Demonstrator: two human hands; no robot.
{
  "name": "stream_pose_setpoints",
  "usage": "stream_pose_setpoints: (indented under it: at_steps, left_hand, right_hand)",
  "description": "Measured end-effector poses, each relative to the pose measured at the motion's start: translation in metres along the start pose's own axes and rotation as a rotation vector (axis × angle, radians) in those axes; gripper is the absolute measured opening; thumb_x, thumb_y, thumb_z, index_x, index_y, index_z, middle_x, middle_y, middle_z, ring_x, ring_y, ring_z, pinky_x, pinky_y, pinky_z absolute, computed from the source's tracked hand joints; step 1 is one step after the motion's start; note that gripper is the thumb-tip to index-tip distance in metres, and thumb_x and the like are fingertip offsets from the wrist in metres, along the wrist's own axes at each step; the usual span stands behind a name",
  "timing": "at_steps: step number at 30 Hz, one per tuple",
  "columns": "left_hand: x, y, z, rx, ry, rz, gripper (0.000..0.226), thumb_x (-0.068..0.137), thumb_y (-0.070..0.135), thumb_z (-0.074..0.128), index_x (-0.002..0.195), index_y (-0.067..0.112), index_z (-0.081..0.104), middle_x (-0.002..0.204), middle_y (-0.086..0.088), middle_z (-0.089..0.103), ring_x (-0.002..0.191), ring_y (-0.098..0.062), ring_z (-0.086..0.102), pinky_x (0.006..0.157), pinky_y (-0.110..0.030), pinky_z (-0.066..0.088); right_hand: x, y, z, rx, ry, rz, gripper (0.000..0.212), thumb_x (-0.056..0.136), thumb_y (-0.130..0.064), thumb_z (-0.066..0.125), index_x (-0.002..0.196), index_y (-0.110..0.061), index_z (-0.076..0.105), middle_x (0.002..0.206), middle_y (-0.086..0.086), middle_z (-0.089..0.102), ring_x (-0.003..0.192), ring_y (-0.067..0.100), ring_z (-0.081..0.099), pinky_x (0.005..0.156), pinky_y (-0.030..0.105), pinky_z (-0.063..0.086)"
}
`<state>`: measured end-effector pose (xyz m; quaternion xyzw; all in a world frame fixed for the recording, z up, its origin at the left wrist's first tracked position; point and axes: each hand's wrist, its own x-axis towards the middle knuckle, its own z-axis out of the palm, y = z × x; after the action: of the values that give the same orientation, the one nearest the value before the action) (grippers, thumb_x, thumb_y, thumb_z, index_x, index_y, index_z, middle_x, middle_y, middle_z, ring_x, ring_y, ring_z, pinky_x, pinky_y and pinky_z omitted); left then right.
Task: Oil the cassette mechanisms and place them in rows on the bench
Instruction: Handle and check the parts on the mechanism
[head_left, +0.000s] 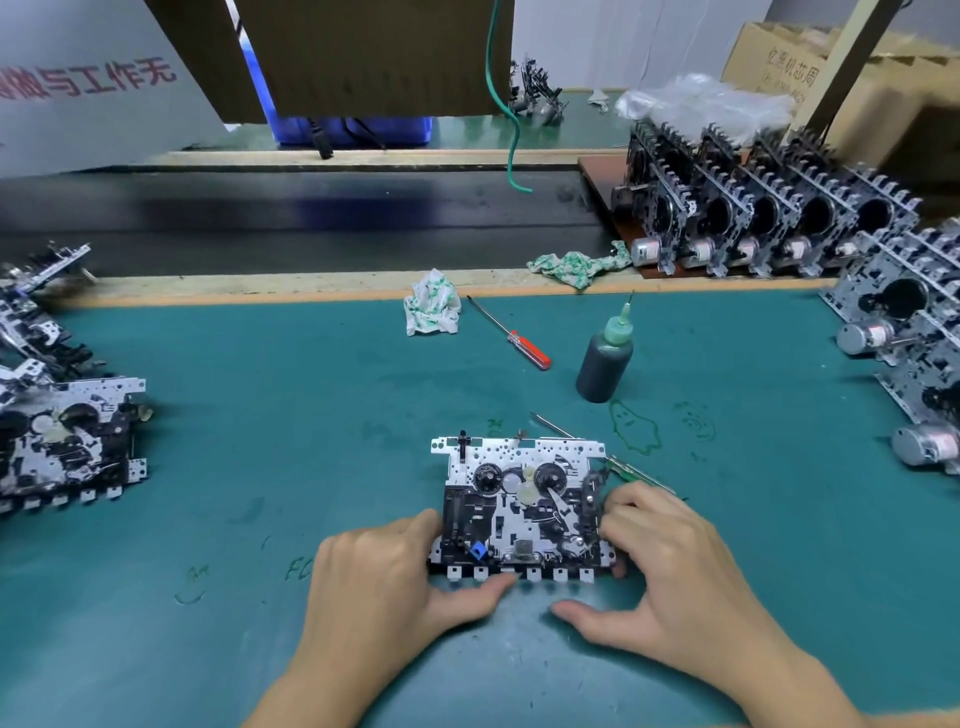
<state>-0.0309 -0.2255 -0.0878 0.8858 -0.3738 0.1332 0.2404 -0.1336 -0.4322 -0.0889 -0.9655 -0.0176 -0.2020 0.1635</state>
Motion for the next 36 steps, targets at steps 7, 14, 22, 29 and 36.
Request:
stream_pose_setpoints:
  at_steps: [7, 14, 22, 29, 36]
  left_hand:
    - [0.002, -0.008, -0.004, -0.085, -0.1, 0.069, 0.072, 0.055, 0.087, 0.049, 0.047, 0.016, 0.041, 0.034, 0.007, 0.038, 0.03, -0.011, 0.038, 0.032, -0.019, 0.034]
    - [-0.002, -0.003, -0.003, -0.112, -0.069, 0.126, 0.057, 0.06, 0.077, 0.056, 0.052, 0.021, 0.056, 0.038, 0.011, 0.043, 0.032, -0.006, 0.042, 0.033, -0.018, 0.036]
    - [-0.001, -0.006, -0.004, -0.032, -0.059, -0.002, 0.059, 0.057, 0.077, 0.053, 0.049, 0.018, 0.05, 0.036, 0.009, 0.039, 0.031, -0.009, 0.04, 0.033, -0.018, 0.032]
    - [-0.001, -0.001, 0.004, 0.003, 0.02, -0.058, 0.062, 0.063, 0.077, 0.049, 0.045, 0.019, 0.036, 0.032, 0.003, 0.035, 0.027, -0.017, 0.038, 0.031, -0.022, 0.03]
    - [0.002, -0.001, 0.001, 0.015, 0.011, -0.054, 0.056, 0.06, 0.081, 0.047, 0.048, 0.027, 0.045, 0.032, -0.001, 0.041, 0.029, -0.022, 0.045, 0.033, -0.023, 0.034]
  right_hand:
    - [0.001, -0.001, 0.003, -0.106, 0.069, -0.002, 0.053, 0.071, -0.063, 0.056, 0.054, -0.013, 0.048, 0.063, -0.004, 0.048, 0.063, 0.011, 0.04, 0.057, 0.022, 0.035]
    - [0.001, 0.0, 0.002, -0.113, 0.099, 0.075, 0.059, 0.066, -0.07, 0.055, 0.052, -0.012, 0.051, 0.062, -0.002, 0.052, 0.056, 0.015, 0.049, 0.055, 0.02, 0.038]
    - [0.002, 0.003, 0.004, -0.06, 0.032, -0.034, 0.052, 0.075, -0.06, 0.056, 0.051, -0.015, 0.045, 0.061, -0.004, 0.048, 0.06, 0.018, 0.052, 0.058, 0.025, 0.036]
    - [0.003, 0.002, 0.004, -0.008, 0.027, -0.012, 0.053, 0.066, -0.063, 0.063, 0.051, -0.017, 0.043, 0.061, -0.005, 0.045, 0.059, 0.016, 0.049, 0.058, 0.027, 0.037]
    - [0.01, -0.007, 0.006, -0.152, 0.084, 0.085, 0.05, 0.077, -0.063, 0.052, 0.077, -0.014, 0.064, 0.064, -0.007, 0.053, 0.062, 0.017, 0.052, 0.062, 0.024, 0.034]
